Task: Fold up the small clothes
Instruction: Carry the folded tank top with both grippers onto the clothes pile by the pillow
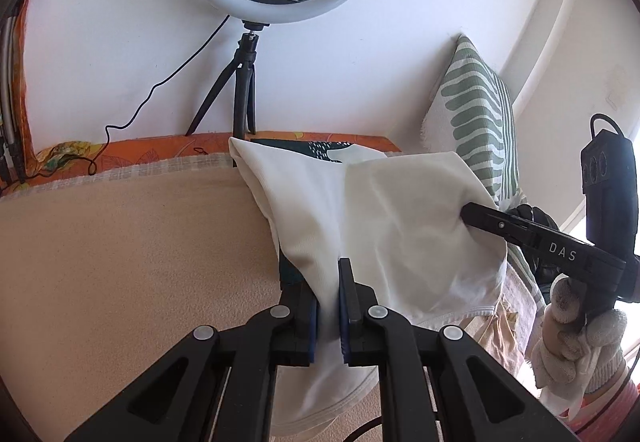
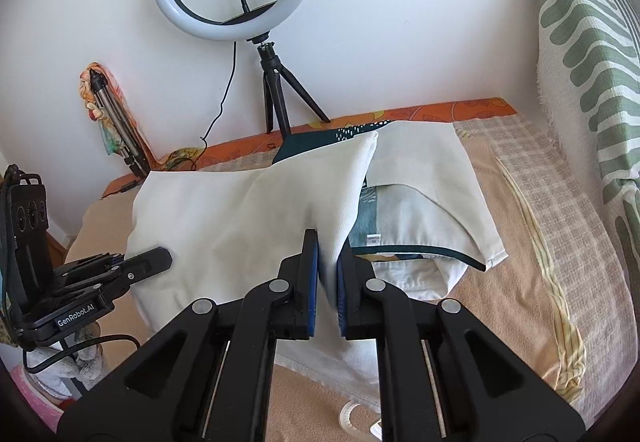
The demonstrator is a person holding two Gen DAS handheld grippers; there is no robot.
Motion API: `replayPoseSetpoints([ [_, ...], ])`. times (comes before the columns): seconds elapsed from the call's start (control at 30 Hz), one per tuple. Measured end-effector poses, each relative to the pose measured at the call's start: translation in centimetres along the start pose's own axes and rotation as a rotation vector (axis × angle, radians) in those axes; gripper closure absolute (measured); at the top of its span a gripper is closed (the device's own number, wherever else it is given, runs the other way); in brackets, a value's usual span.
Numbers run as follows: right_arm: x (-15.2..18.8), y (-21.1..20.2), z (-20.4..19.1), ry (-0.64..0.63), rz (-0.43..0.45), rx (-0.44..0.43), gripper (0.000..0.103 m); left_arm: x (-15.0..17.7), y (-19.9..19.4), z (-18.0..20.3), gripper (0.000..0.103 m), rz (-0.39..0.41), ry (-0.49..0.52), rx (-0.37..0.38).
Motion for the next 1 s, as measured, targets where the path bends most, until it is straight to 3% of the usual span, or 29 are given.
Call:
replayPoseSetpoints([
  [0.5, -5.8, 4.1, 9.2, 0.002, 0.043, 0.13, 0.094, -6.2, 8.5, 3.8, 0.098, 0.038, 0.067, -0.036],
  [1.0, -5.6, 11.3, 11.7, 0.021, -0.033, 0.19, 0.094, -6.6, 12.8, 2.8, 0.095, 0.021, 0.089, -0.138],
])
Point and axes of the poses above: each gripper's, at about its wrist camera, not at the fingertips, and y roughly the way its jaws point, z to its right, x to its underside, the point moved 3 cm from there along y, roughly the way its jaws point, and after that the axes turned 9 degrees about -y, right-handed, at the moved point
